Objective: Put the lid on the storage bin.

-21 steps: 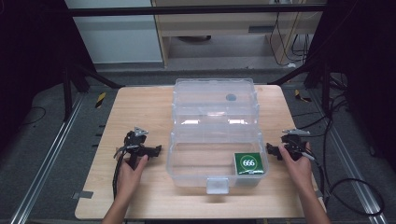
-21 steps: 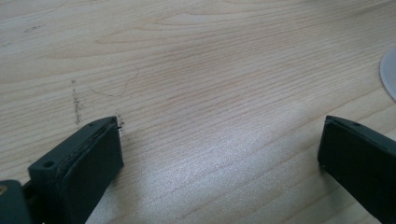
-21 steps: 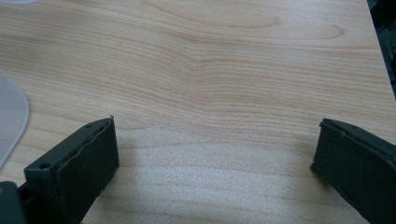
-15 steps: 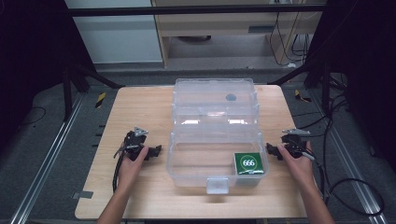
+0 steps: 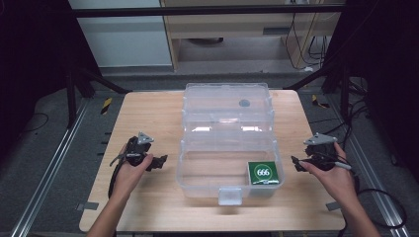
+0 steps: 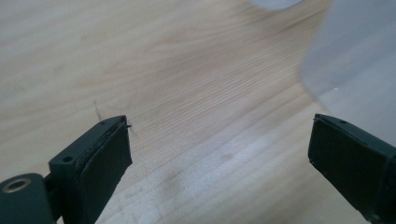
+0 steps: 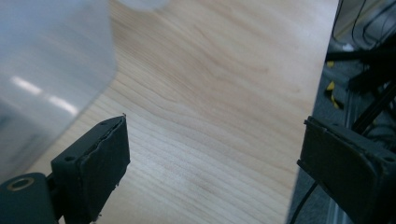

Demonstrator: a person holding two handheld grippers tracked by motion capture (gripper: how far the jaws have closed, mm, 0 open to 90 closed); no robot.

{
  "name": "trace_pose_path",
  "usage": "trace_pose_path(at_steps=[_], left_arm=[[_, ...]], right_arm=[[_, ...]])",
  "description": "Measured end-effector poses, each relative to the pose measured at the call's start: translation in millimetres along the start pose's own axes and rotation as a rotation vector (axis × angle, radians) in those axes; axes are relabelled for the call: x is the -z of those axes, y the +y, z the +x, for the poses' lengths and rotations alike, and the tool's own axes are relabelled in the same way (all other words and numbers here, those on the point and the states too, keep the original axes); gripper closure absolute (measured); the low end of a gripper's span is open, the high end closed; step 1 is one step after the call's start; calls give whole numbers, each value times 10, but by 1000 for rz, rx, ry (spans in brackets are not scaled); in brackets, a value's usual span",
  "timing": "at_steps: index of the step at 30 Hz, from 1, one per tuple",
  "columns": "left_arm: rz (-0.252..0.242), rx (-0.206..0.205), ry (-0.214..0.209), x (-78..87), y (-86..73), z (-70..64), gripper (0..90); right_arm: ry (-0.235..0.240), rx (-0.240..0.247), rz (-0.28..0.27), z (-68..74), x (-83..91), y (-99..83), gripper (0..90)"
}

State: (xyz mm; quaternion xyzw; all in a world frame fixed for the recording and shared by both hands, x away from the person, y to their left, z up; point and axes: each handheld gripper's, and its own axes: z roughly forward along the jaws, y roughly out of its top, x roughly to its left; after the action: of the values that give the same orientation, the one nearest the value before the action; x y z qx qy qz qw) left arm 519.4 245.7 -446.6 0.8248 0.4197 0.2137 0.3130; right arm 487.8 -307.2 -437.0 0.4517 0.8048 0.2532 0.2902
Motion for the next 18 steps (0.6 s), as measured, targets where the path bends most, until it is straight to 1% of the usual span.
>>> trace_pose_path(at_steps=[2, 3, 4, 5, 6, 7, 8, 9, 10, 11, 13, 14, 15, 17, 18], left_arm=[[-14, -48, -17, 205, 103, -63, 53], [-21, -70, -38, 306, 154, -95, 53], [-30, -86, -67, 419, 216, -144, 53], [-36, -99, -80, 485, 253, -174, 53], [-42, -115, -104, 585, 314, -228, 52], [-34, -131, -110, 663, 355, -267, 45], [-50, -144, -126, 704, 387, -297, 33], [-60, -167, -148, 761, 427, -335, 33], [-69, -179, -169, 807, 465, -380, 31], [-81, -209, -184, 849, 513, -429, 28], [-91, -232, -198, 879, 573, -511, 30], [-93, -250, -211, 882, 605, -556, 32], [-84, -272, -222, 876, 642, -611, 32], [-71, -296, -233, 858, 679, -698, 33], [-61, -325, -239, 849, 697, -757, 33]], right_arm=[[14, 47, -12, -5, 170, 105, 116], [21, 69, -12, -6, 250, 162, 121], [27, 87, -15, -9, 323, 223, 133], [44, 112, -17, -10, 407, 300, 167], [51, 130, -21, -10, 450, 347, 179], [57, 159, -21, -5, 516, 427, 182], [59, 184, -24, 1, 563, 493, 205], [65, 203, -27, 6, 596, 544, 240], [77, 227, -30, 17, 634, 613, 258], [93, 245, -29, 30, 669, 684, 270], [123, 299, -39, 67, 720, 847, 309], [135, 311, -41, 82, 726, 903, 320], [150, 327, -41, 103, 731, 979, 340], [173, 371, -57, 156, 732, 1142, 357], [178, 382, -59, 178, 734, 1192, 373]])
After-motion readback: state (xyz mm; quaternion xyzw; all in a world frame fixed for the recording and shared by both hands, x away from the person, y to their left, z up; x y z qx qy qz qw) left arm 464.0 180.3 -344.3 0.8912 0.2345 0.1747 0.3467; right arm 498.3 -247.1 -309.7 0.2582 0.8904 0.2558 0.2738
